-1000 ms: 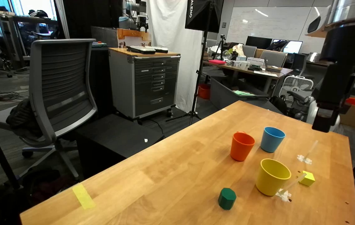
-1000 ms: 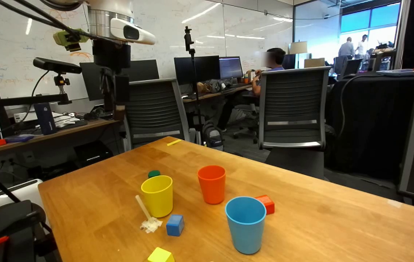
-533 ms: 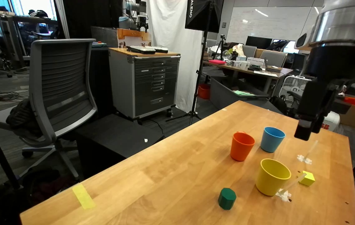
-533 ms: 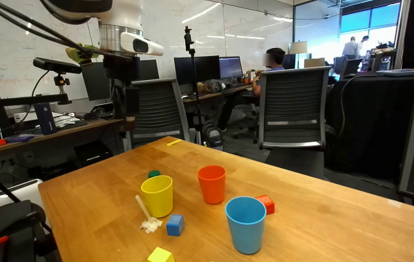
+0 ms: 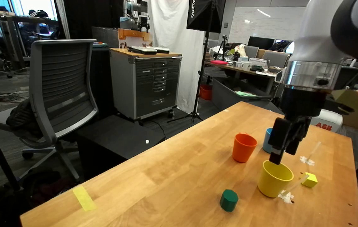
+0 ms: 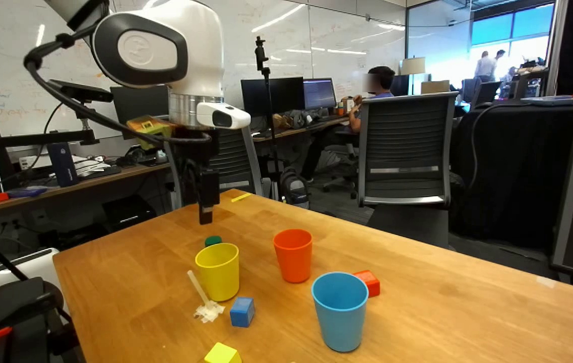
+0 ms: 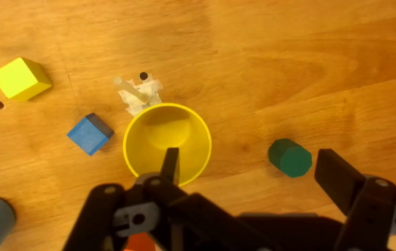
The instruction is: Put the yellow cup in the blue cup then put the blue cup in the orange cup
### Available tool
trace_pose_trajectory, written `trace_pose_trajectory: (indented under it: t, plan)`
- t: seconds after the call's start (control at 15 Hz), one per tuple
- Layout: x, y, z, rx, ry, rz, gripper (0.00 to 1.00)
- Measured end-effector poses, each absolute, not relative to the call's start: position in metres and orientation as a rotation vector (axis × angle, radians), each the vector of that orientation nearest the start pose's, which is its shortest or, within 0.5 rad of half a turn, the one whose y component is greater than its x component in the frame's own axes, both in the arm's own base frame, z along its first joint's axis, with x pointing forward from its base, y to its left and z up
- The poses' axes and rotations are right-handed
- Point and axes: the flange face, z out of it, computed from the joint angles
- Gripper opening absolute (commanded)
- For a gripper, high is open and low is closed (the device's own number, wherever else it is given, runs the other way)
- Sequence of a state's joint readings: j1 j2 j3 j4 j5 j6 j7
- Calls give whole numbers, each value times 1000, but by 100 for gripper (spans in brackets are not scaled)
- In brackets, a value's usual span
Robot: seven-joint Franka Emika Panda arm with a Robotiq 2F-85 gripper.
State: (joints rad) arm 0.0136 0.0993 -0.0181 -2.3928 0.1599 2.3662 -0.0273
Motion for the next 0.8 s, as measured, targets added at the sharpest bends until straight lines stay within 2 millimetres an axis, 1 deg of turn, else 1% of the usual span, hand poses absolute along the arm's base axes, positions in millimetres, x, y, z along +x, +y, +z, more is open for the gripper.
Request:
trace_pose_trajectory:
  t: [0.2,0.4,0.67,0.73,0.8]
  plan:
    - [491,-2,245,-3035,157,182,100]
    - [495,-2,228,-3040,162,185,100]
    - [497,-3,205,-3041,165,232,100]
    - [498,-3,200,-3040,166,245,98]
    - [498,-2,195,-3040,166,258,75]
